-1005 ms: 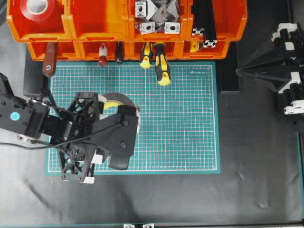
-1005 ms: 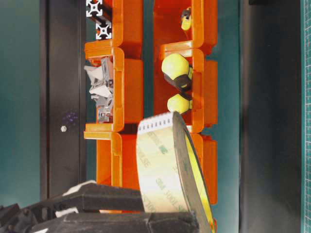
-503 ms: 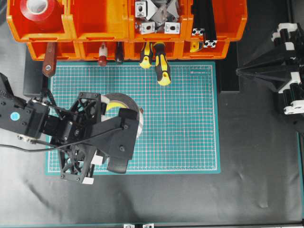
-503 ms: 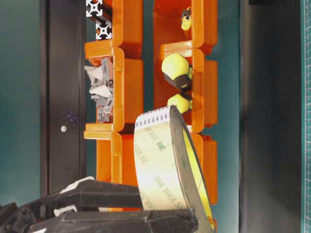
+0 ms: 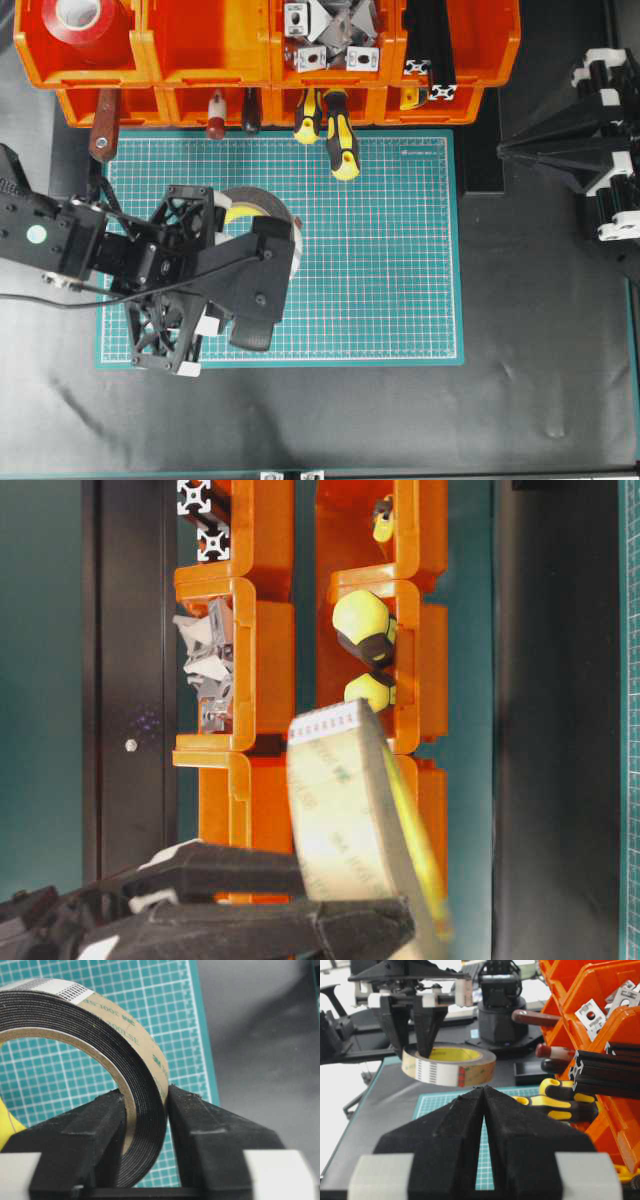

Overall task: Pick foam from container rack with left arm.
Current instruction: 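Carry the tape roll out of the bin and over the green mat, then lower the tape roll onto the mat and open the left gripper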

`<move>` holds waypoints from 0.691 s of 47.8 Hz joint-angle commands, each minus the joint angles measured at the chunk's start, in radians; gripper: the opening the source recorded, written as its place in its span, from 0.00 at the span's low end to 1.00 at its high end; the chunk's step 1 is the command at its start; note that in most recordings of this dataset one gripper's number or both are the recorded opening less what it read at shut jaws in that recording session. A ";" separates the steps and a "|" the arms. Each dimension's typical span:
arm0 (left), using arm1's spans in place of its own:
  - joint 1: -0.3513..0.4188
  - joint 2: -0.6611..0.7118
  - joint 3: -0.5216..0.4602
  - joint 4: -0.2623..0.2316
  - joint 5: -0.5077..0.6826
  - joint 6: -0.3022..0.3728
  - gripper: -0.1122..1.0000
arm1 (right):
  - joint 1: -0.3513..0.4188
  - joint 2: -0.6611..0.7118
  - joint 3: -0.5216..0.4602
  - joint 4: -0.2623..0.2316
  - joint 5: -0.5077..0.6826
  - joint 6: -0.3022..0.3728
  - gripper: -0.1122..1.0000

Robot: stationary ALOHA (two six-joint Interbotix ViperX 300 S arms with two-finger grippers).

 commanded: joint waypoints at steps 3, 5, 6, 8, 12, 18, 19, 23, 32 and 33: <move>0.011 -0.023 0.017 0.006 -0.008 0.017 0.59 | 0.002 0.005 -0.032 0.002 -0.005 0.002 0.10; 0.011 -0.026 0.029 0.006 -0.008 0.028 0.70 | 0.003 0.006 -0.032 0.003 -0.006 0.002 0.10; 0.012 -0.028 0.035 0.006 -0.008 0.032 0.74 | 0.003 0.005 -0.032 0.003 -0.006 0.002 0.10; 0.017 -0.031 0.048 0.006 -0.008 0.038 0.84 | 0.003 0.005 -0.034 0.003 -0.006 0.002 0.10; 0.029 -0.040 0.063 0.006 -0.008 0.038 0.92 | 0.005 0.005 -0.032 0.003 -0.005 0.002 0.10; 0.034 -0.049 0.061 0.006 -0.008 0.044 0.91 | 0.005 0.005 -0.032 0.003 -0.003 0.002 0.10; 0.034 -0.049 0.061 0.006 -0.009 0.044 0.91 | 0.005 0.005 -0.032 0.003 -0.005 0.002 0.10; 0.035 -0.052 0.058 0.006 -0.008 0.046 0.91 | 0.005 0.005 -0.034 0.003 -0.003 0.002 0.10; 0.032 -0.071 0.060 0.006 -0.008 0.035 0.91 | 0.005 0.005 -0.034 0.003 -0.005 0.002 0.10; 0.031 -0.074 0.058 0.006 -0.009 0.037 0.91 | 0.005 0.005 -0.034 0.003 -0.003 0.002 0.10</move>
